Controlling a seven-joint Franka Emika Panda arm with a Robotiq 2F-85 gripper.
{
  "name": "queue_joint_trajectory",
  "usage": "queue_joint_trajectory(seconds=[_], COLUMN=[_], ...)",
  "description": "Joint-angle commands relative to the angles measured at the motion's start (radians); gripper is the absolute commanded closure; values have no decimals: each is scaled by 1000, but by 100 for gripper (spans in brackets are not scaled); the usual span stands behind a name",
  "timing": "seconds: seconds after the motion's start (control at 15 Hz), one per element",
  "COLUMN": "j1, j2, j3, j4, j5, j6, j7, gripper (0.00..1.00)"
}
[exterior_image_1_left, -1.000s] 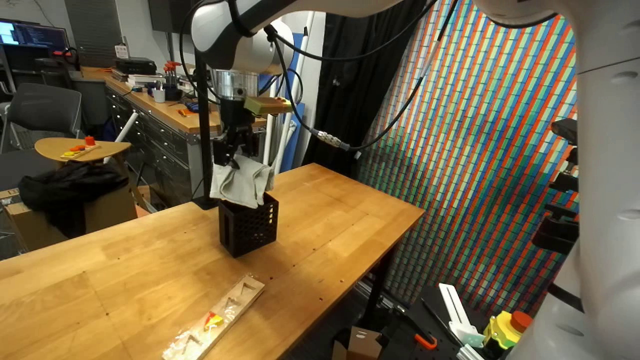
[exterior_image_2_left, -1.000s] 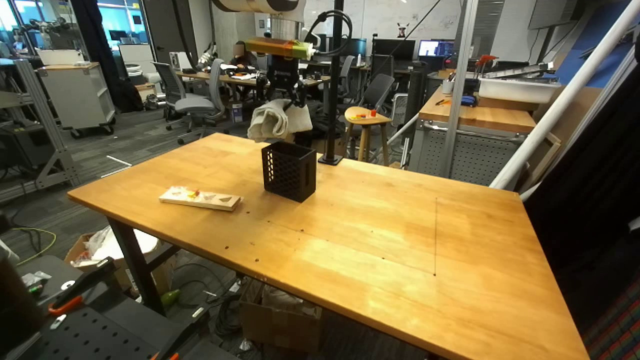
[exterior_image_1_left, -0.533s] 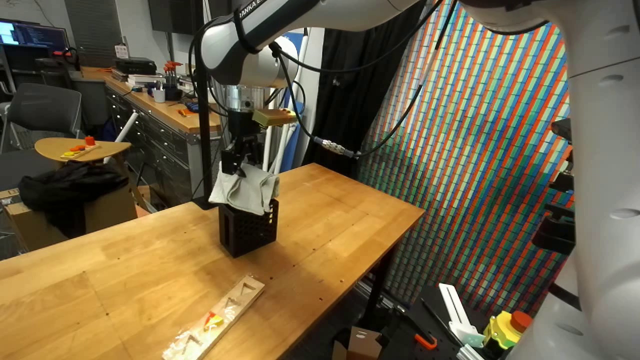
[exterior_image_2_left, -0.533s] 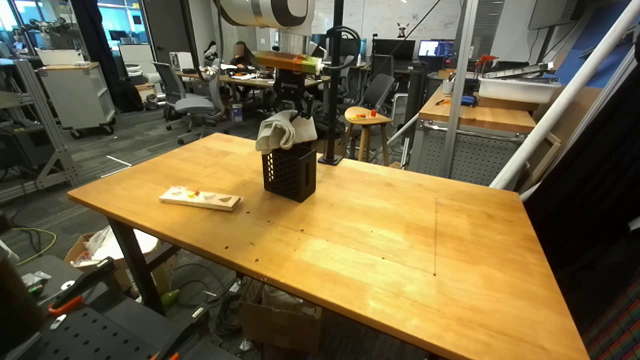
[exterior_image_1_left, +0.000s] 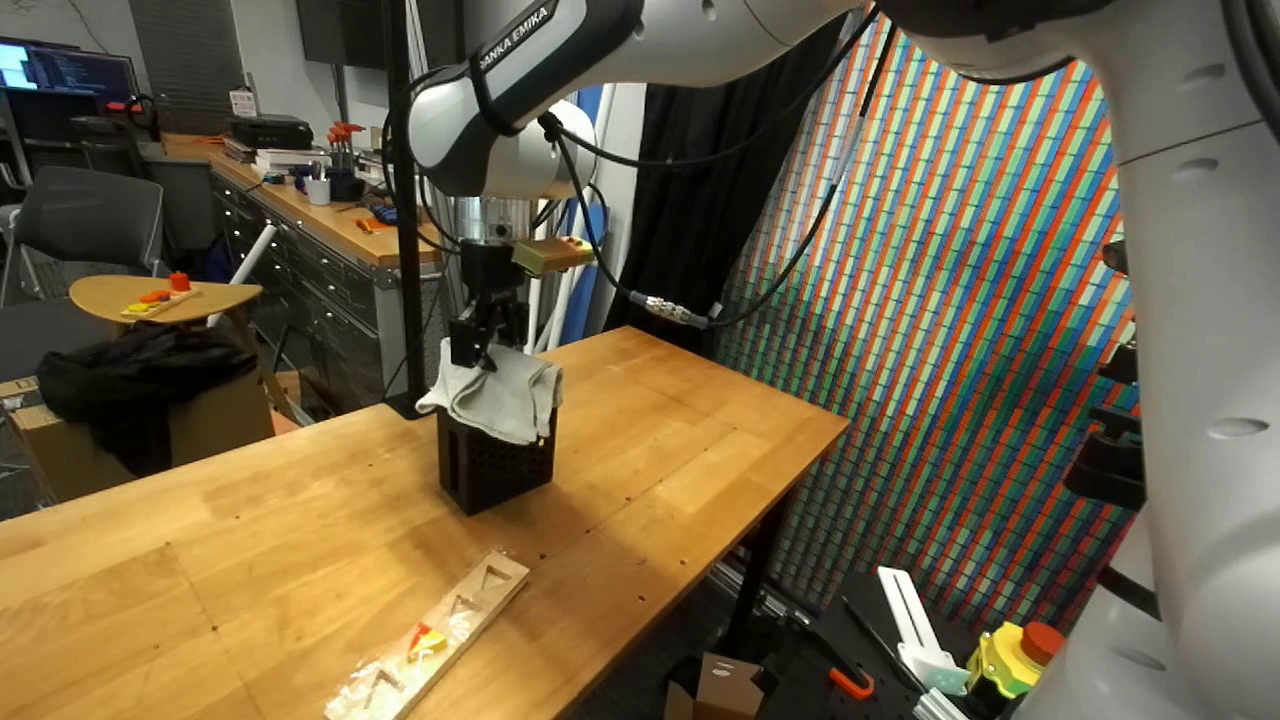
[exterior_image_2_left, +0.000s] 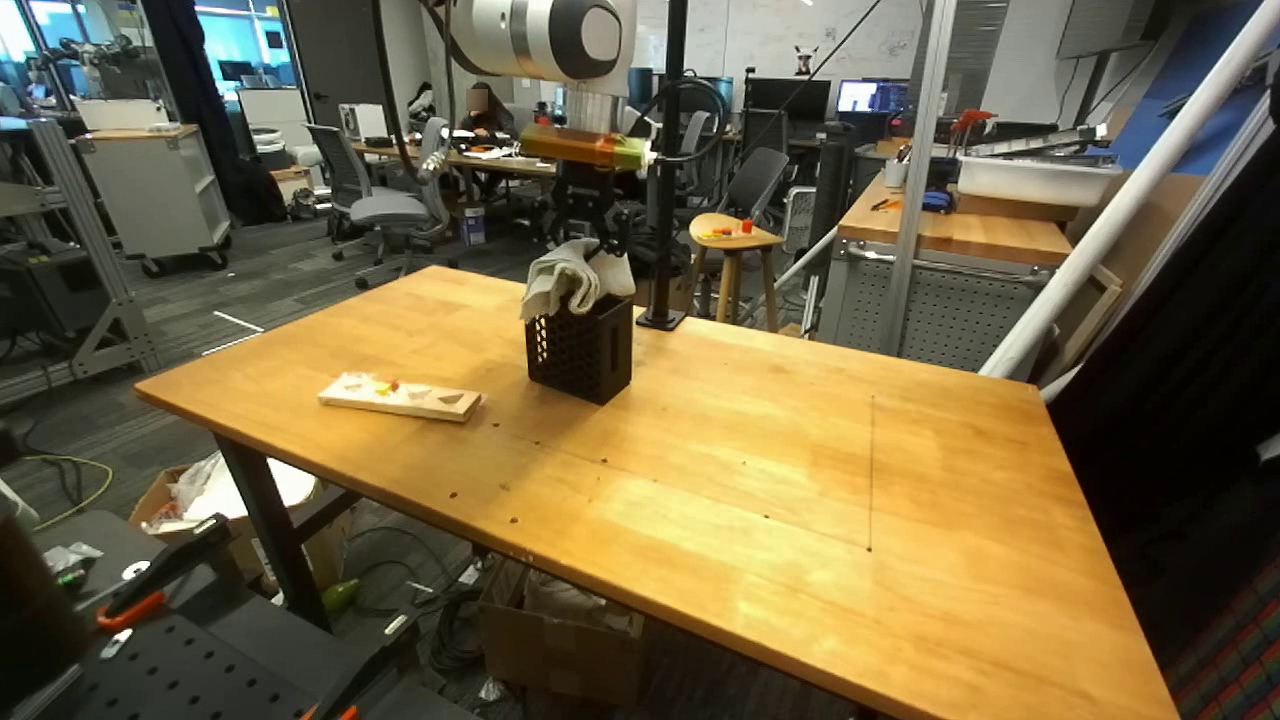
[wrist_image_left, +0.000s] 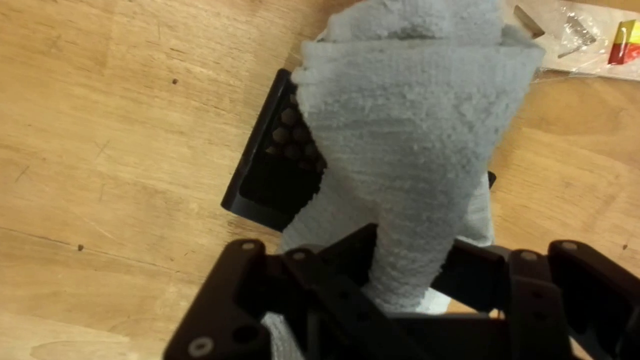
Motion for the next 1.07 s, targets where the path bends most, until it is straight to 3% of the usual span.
queue_joint_trajectory(seconds=[0.0,0.67,1.0], j1=[-11,-5,-6], j2=[6,53,68], j3=[6,4,-12], j4=[-25,-17,-49], j5=[15,23,48], j6=[29,9,-18], j7=[-40,0,126], gripper=[96,96,96])
